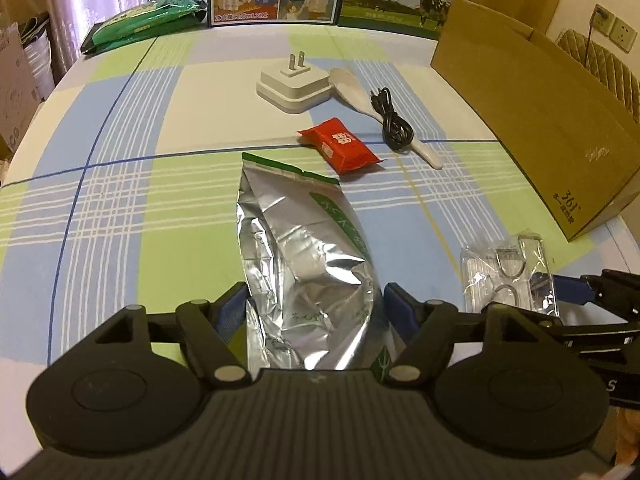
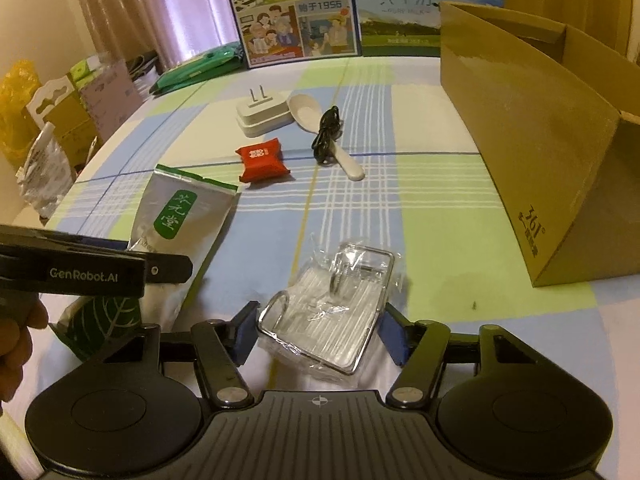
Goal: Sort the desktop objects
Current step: 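Grasp the silver foil bag with left tool while right tool grasps the wrapped rack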
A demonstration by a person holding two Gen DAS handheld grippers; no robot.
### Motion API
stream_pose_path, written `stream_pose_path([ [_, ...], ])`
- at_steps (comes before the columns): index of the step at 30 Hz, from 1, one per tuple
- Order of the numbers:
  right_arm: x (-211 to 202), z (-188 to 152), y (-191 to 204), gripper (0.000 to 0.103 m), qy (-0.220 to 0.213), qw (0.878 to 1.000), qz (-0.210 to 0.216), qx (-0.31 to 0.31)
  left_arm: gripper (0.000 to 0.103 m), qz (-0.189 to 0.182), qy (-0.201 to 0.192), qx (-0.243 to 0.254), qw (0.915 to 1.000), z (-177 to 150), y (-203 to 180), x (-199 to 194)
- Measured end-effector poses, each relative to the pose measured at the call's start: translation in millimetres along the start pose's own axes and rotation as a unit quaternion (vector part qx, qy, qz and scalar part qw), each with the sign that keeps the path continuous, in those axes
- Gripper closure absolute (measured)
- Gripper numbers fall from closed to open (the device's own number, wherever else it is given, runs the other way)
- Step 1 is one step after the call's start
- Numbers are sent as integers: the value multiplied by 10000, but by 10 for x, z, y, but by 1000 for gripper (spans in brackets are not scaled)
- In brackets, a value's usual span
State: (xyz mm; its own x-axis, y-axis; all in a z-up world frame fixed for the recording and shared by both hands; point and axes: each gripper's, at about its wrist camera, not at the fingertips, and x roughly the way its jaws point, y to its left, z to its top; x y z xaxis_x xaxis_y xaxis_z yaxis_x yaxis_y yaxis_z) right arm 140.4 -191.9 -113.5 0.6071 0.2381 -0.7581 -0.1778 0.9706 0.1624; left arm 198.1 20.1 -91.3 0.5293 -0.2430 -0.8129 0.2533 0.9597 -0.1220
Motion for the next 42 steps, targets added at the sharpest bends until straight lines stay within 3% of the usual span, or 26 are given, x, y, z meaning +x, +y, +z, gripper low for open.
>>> stream_pose_path([
  [8, -9, 3, 4, 43, -32, 10000, -88, -24, 38, -47, 66, -8, 10000, -7, -8, 21],
  [15, -3, 6, -8, 43, -45, 9999, -91, 10, 55, -100, -1, 29, 9999, -1, -24, -43],
  [26, -20, 47, -31, 43, -122, 9999, -67, 89, 56, -308, -171, -108, 9993, 1, -35, -173],
  [42, -8, 43, -59, 43, -85, 9998, -149, 83, 56, -273, -101, -43, 9996, -15, -43, -172],
])
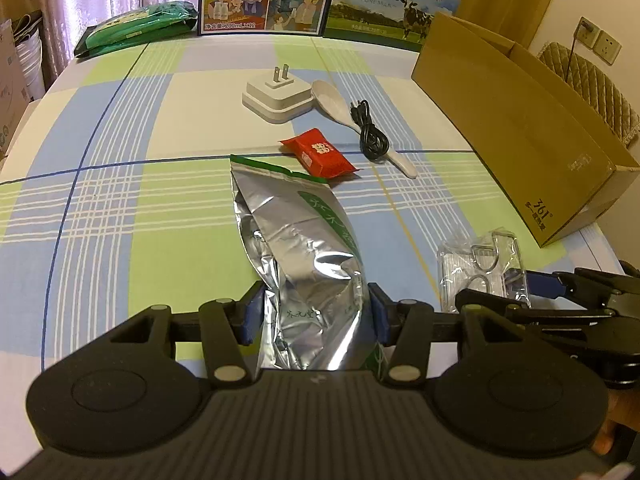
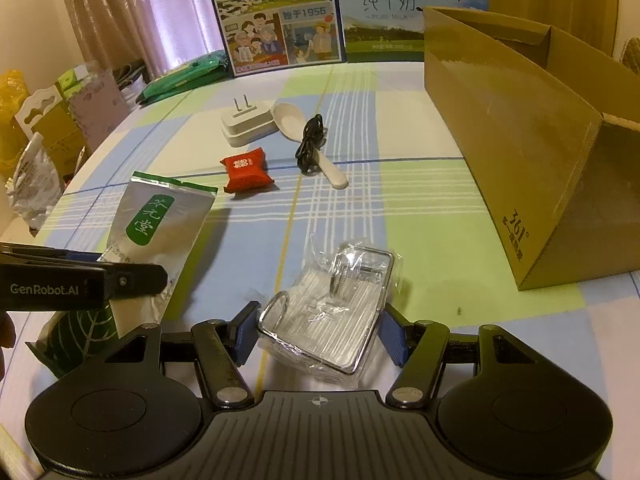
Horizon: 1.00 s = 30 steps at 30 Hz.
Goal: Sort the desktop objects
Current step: 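Grasp the silver foil bag with left tool while right tool grasps the wrapped rack, then carry the foil bag and wrapped rack into the cardboard box and release them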
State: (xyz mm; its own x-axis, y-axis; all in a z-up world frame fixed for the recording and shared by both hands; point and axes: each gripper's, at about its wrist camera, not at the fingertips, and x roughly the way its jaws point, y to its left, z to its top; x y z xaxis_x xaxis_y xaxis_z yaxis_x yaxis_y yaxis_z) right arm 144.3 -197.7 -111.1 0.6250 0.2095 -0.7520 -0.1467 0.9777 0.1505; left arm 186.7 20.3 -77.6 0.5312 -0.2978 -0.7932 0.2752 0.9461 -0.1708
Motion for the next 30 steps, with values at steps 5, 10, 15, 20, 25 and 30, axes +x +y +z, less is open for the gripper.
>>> stream_pose_path([
  [5, -106, 38, -36, 43, -38, 10000, 35, 35, 56, -63, 35, -71, 9999, -39, 12, -32],
  [10, -269, 106, -92, 43, -154, 9998, -30, 80, 56, -56, 15, -52, 10000, -63, -12, -141],
  [15, -496, 138, -133, 43, -273, 9996, -14, 104, 56, -175, -129, -210, 9995, -64, -94, -357],
  [20, -778, 202, -247, 43, -519, 9984, -66, 236, 56, -261, -192, -193, 9993, -32, -322, -570],
  [25, -1126, 306, -333, 43, -909, 9955, -121, 250, 56, -381, -370, -3, 9986, 68, -678, -711],
  [30, -1459, 473, -533, 43, -1351, 9900, -385, 88, 56, -531, -542, 206, 9969, 261, -1126, -777],
])
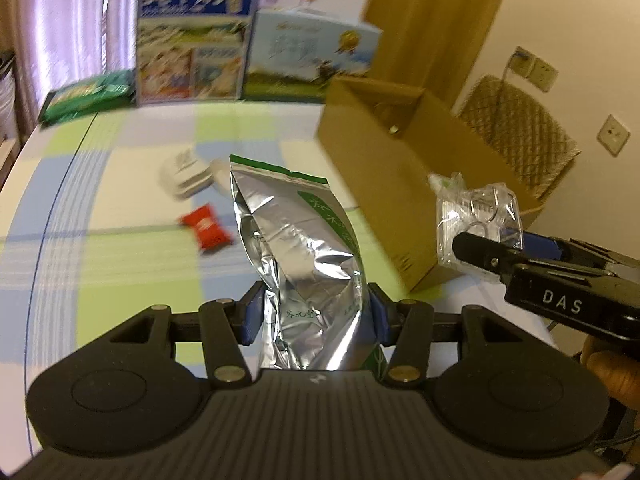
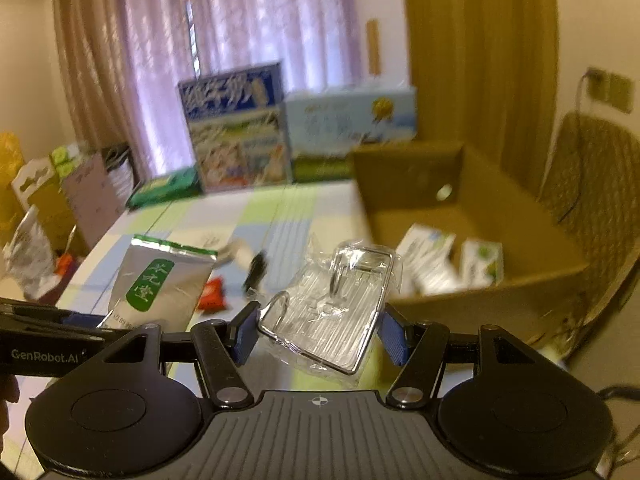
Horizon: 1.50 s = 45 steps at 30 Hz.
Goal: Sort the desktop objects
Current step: 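Carry the foil bag and wrapped rack into the cardboard box and release them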
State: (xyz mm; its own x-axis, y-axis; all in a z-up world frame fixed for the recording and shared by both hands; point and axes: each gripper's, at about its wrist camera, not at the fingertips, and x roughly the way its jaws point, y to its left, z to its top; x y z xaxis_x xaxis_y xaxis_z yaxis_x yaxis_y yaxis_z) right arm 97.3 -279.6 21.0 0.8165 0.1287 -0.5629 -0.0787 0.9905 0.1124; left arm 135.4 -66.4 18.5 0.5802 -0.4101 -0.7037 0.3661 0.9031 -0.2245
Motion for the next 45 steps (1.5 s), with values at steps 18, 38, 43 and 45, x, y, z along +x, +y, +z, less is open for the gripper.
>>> stream_pose_path([
  [18, 30, 633, -1332, 43, -316, 9975, -557, 294, 56, -604, 2, 425, 9973, 955, -1172, 695],
  [38, 559, 665, -1710, 43, -89, 9979, -557, 327, 56, -507, 106, 197, 9985, 1318, -1296, 1383],
  [43, 611, 637, -1753, 43, -50, 9976, -580, 366, 54, -468, 70, 199, 9987, 1340, -1330, 1480],
  [45, 628, 626, -1754, 43, -34, 9977, -579, 362, 54, -481, 20, 191, 9987, 1335, -1339, 1490],
])
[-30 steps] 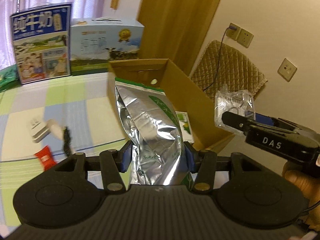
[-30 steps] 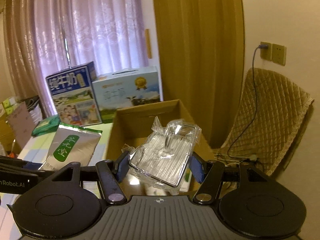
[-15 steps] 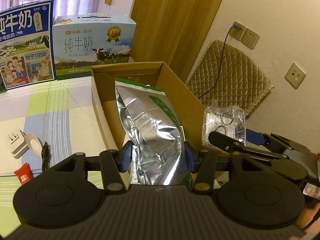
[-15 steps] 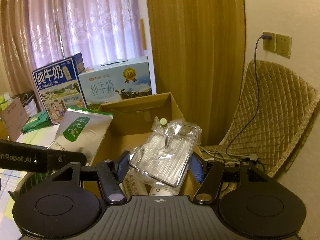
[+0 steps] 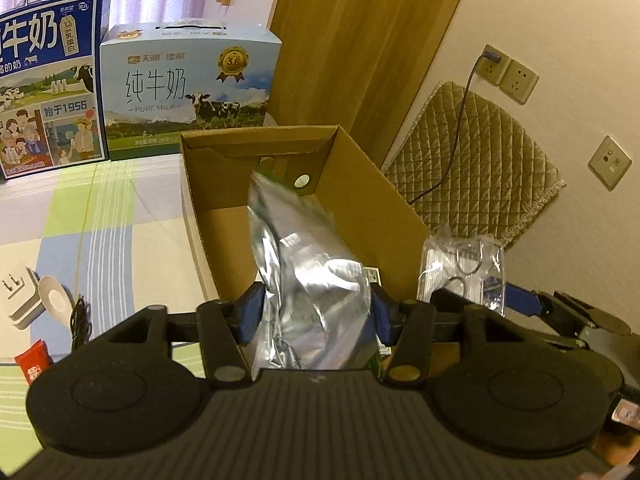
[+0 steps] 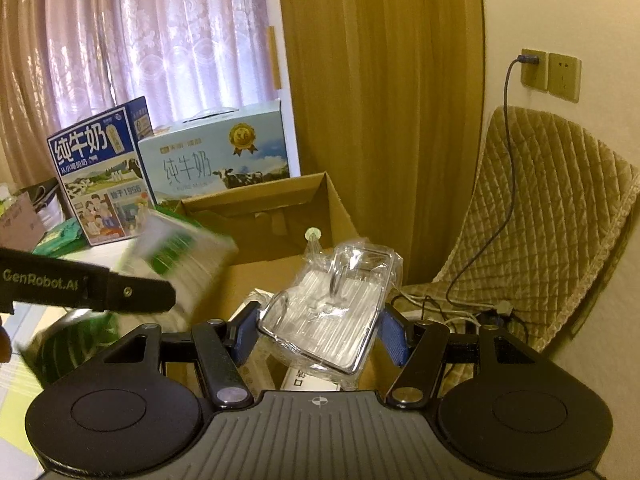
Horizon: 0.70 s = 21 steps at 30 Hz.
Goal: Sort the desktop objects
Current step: 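Carry the foil bag and wrapped rack into the cardboard box and release them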
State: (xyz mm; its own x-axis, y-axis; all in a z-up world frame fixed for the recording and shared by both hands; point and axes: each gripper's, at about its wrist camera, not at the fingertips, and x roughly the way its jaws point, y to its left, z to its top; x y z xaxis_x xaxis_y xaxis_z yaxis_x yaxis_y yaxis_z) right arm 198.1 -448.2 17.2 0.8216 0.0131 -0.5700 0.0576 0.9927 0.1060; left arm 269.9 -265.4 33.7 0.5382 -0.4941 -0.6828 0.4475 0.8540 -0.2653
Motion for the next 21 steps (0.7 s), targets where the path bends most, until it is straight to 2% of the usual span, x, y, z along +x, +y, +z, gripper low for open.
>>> stream_pose_path([
  [21, -15, -38, 120, 43, 21, 10000, 65, -33, 54, 124, -229, -14, 9997, -90, 171, -300],
])
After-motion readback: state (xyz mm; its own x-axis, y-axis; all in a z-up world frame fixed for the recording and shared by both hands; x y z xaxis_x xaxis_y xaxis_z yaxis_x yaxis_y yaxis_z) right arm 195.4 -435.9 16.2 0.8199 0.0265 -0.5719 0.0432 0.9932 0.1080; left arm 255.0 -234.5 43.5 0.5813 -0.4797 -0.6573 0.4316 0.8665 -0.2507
